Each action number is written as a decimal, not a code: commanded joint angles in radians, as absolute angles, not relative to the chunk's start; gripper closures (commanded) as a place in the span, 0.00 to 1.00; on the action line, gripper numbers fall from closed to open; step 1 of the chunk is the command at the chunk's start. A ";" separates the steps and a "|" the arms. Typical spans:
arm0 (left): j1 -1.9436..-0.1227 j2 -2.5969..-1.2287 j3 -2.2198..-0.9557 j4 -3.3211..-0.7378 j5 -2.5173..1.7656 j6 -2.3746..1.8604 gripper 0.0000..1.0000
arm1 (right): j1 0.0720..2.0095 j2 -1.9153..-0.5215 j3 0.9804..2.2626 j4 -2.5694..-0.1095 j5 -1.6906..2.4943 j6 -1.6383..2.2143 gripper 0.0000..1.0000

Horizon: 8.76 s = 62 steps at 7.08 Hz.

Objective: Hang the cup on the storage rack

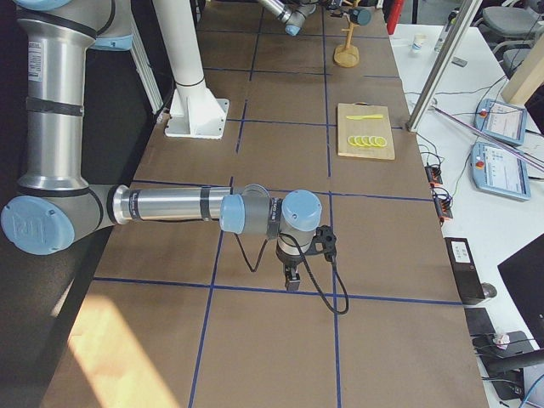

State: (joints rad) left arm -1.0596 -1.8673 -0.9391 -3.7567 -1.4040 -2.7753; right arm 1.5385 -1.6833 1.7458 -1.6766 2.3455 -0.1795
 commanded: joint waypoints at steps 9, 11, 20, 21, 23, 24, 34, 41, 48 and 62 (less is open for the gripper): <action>-1.065 -1.572 -1.226 -3.890 -1.672 -2.149 0.00 | 1.539 -1.683 1.744 -1.678 2.345 -0.179 0.00; -1.063 -1.536 -1.224 -3.782 -1.835 -1.666 0.00 | 1.539 -1.684 1.743 -1.678 2.345 -0.178 0.00; -1.371 -1.477 -1.306 -2.815 -1.842 0.160 0.00 | 1.537 -1.684 1.740 -1.678 2.345 -0.178 0.00; -1.373 -1.476 -1.366 -2.663 -1.754 0.289 0.00 | 1.537 -1.684 1.740 -1.678 2.347 -0.178 0.00; -1.382 -1.483 -1.407 -2.461 -1.489 0.557 0.00 | 1.539 -1.684 1.740 -1.678 2.347 -0.178 0.00; -1.387 -1.494 -1.408 -2.354 -1.476 0.584 0.00 | 1.539 -1.684 1.740 -1.678 2.347 -0.178 0.00; -1.531 -1.522 -1.537 -1.680 -2.350 -0.077 0.00 | 1.539 -1.684 1.738 -1.678 2.344 -0.175 0.00; -1.522 -1.471 -1.565 -1.603 -2.353 -0.031 0.00 | 1.537 -1.687 1.735 -1.680 2.344 -0.144 0.01; -1.523 -1.463 -1.600 -1.608 -2.353 -0.026 0.00 | 1.534 -1.687 1.735 -1.680 2.350 -0.144 0.00; -1.517 -1.430 -1.618 -1.606 -2.353 -0.028 0.00 | 1.526 -1.689 1.736 -1.680 2.350 -0.144 0.00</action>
